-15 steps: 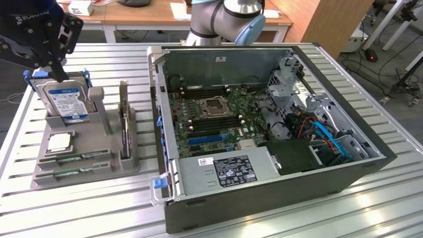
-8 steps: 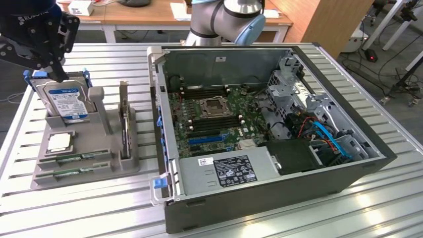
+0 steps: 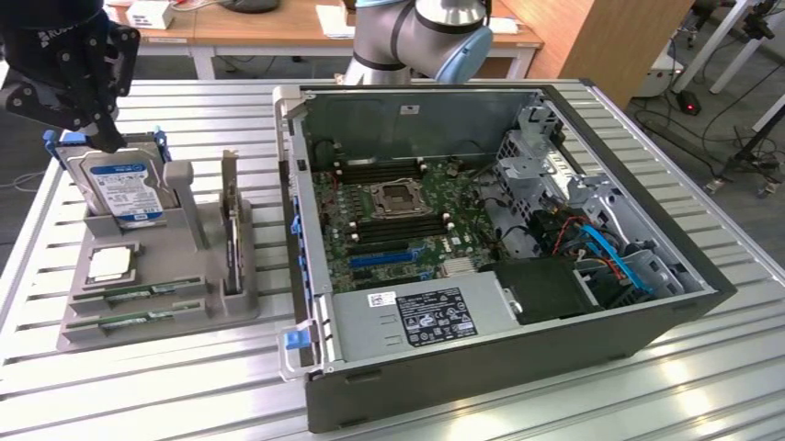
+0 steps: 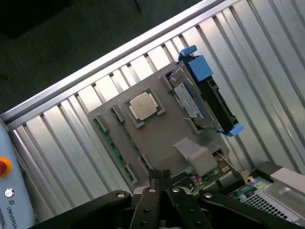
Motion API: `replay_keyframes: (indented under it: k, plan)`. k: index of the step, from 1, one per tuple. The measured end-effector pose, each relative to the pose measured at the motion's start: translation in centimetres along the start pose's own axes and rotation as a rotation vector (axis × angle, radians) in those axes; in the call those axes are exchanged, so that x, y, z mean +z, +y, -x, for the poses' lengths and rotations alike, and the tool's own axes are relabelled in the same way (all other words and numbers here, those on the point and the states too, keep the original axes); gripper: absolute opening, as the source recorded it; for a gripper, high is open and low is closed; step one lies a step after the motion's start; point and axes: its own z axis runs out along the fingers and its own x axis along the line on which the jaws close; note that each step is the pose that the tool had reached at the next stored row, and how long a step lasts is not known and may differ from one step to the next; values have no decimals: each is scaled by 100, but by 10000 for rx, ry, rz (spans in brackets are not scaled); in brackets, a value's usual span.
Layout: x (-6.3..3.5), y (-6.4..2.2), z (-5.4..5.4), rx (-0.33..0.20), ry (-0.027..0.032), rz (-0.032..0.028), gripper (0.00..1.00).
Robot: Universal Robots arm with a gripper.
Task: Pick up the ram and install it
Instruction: 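Pick up the ram and move it above insertion slot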
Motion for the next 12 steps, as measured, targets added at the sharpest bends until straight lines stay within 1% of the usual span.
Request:
replay_keyframes:
  k: [12]
  plan:
    - [3, -1, 0, -2179, 98, 50, 9]
